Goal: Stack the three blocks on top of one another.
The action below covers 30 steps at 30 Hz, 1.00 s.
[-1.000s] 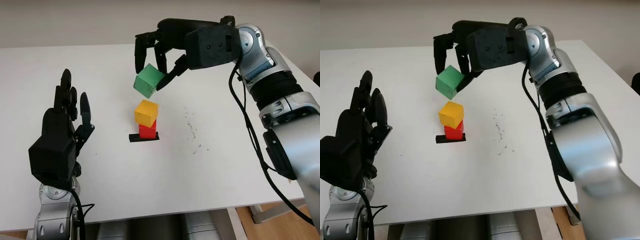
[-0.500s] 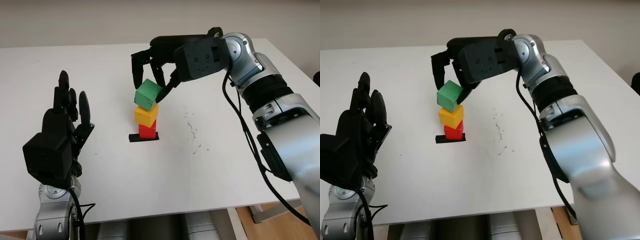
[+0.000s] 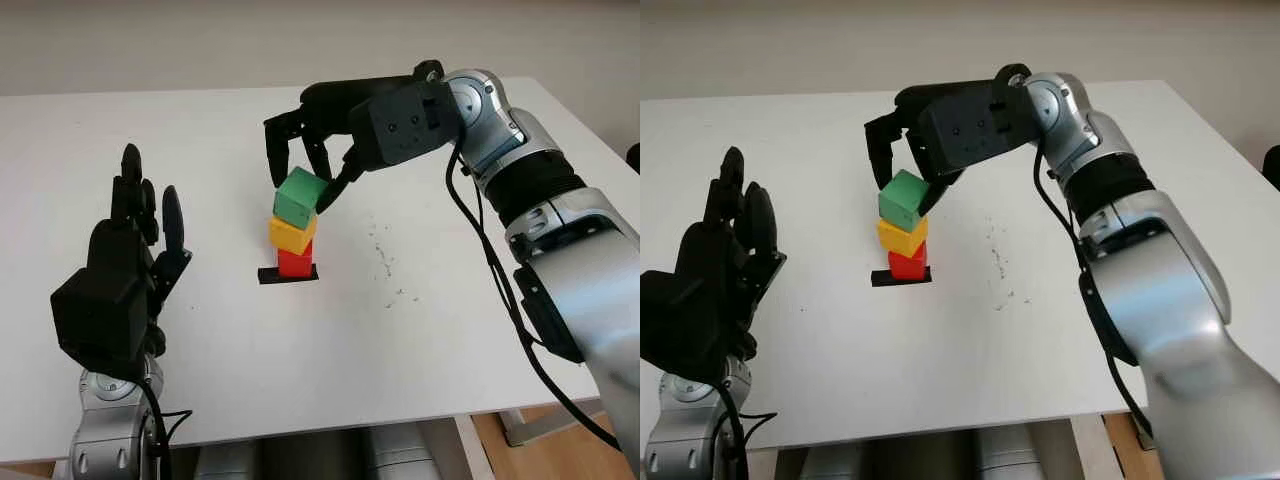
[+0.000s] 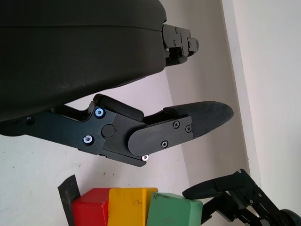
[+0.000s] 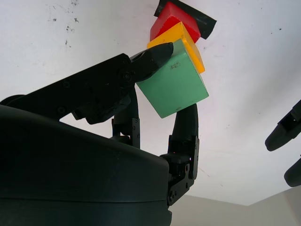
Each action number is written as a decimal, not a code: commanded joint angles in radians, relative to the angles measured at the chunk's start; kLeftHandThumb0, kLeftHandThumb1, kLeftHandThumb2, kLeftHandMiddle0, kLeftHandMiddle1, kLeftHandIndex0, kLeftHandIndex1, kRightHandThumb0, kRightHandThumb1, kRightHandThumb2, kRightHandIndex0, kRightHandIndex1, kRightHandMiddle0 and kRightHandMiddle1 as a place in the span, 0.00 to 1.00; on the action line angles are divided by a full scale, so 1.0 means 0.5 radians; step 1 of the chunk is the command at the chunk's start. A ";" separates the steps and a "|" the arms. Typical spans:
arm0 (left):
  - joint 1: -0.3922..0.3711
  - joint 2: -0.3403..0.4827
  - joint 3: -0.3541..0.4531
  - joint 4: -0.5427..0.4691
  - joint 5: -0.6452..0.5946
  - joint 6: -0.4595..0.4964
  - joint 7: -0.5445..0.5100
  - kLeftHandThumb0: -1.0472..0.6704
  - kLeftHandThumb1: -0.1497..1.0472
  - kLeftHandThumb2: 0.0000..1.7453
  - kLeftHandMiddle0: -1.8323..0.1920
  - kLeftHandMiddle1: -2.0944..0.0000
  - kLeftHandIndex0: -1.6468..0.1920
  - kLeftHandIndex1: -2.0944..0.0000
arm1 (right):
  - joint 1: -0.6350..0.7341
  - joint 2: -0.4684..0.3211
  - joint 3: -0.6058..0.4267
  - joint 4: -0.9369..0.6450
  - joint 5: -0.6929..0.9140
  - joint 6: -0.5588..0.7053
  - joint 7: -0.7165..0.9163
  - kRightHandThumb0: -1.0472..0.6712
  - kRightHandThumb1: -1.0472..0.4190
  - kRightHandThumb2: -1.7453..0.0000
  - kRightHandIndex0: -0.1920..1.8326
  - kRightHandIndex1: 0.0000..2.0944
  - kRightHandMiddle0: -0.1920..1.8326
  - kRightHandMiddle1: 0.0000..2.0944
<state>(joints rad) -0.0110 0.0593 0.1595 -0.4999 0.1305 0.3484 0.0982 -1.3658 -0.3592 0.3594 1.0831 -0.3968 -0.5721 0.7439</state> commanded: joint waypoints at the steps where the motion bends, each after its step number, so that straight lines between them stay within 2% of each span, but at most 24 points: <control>1: 0.008 0.003 -0.007 -0.069 -0.002 0.006 0.000 0.16 1.00 0.38 0.90 0.98 0.92 0.97 | -0.022 0.003 -0.004 0.005 -0.001 -0.019 -0.023 0.47 0.09 0.97 0.37 0.68 0.32 0.74; 11: 0.021 -0.003 -0.019 -0.075 0.012 0.006 -0.005 0.15 1.00 0.38 0.91 0.98 0.92 0.97 | -0.020 0.019 0.008 0.030 -0.027 -0.025 -0.100 0.47 0.09 0.97 0.35 0.70 0.30 0.75; 21: 0.024 -0.005 -0.025 -0.065 0.017 -0.010 -0.004 0.16 1.00 0.37 0.91 0.97 0.91 0.97 | -0.052 0.035 0.022 0.042 -0.062 0.034 -0.112 0.47 0.08 0.97 0.34 0.69 0.29 0.73; 30: 0.028 -0.006 -0.022 -0.059 0.014 -0.023 0.000 0.16 1.00 0.37 0.91 0.98 0.92 0.97 | -0.036 0.045 0.029 0.053 -0.069 0.011 -0.115 0.47 0.08 0.97 0.36 0.68 0.31 0.73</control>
<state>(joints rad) -0.0032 0.0587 0.1514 -0.5092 0.1364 0.3458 0.0926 -1.3659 -0.3432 0.3695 1.1034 -0.4273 -0.5619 0.6852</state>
